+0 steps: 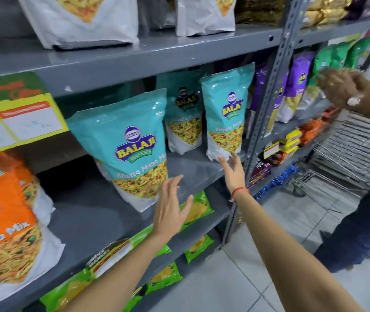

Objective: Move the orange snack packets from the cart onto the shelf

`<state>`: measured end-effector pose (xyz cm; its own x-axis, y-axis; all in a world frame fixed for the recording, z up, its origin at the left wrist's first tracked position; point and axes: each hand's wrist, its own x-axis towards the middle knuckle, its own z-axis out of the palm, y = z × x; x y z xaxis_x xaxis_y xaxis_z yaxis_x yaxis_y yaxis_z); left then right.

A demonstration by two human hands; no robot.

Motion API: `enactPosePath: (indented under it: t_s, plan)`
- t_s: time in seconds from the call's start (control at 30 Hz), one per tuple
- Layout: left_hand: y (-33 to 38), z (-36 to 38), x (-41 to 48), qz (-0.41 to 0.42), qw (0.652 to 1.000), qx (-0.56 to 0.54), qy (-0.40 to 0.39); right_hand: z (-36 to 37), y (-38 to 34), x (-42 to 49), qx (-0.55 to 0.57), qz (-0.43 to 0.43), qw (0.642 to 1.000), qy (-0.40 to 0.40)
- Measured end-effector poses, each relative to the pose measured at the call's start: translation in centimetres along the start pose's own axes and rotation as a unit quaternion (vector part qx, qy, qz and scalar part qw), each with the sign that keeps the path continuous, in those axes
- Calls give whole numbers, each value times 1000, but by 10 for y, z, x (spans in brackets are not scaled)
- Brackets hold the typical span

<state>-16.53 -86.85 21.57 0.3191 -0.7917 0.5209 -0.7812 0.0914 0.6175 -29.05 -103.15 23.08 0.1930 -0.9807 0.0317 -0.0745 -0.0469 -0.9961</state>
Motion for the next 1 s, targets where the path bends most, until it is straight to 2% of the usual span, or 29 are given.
enactPosePath:
  t_s: [0.13, 0.23, 0.47, 0.53, 0.67, 0.83, 0.93, 1.0]
  plan:
    - [-4, 41, 59, -55, 995, -13, -81, -34, -2, 51, -31, -2, 999, -11]
    - [-11, 70, 106, -128, 982, -49, -128, -39, -3, 85, -24, 1, 999, -37]
    - [-16, 125, 169, -231, 950, -118, -175, -29, 3, 130, 24, -3, 999, -30]
    - [-20, 126, 164, -232, 954, -128, -136, -25, 8, 127, 17, -21, 999, -19]
    - [-29, 109, 141, -170, 978, -103, -61, -19, 13, 109, 37, -47, 998, -23]
    - [-29, 86, 126, -168, 978, -108, -54, -11, 7, 87, 32, -43, 998, -46]
    - [-25, 82, 128, -181, 975, -91, -90, -15, 4, 84, 9, -17, 998, -61]
    - [-20, 75, 127, -198, 970, -77, -116, -17, 2, 74, -11, -16, 999, -45]
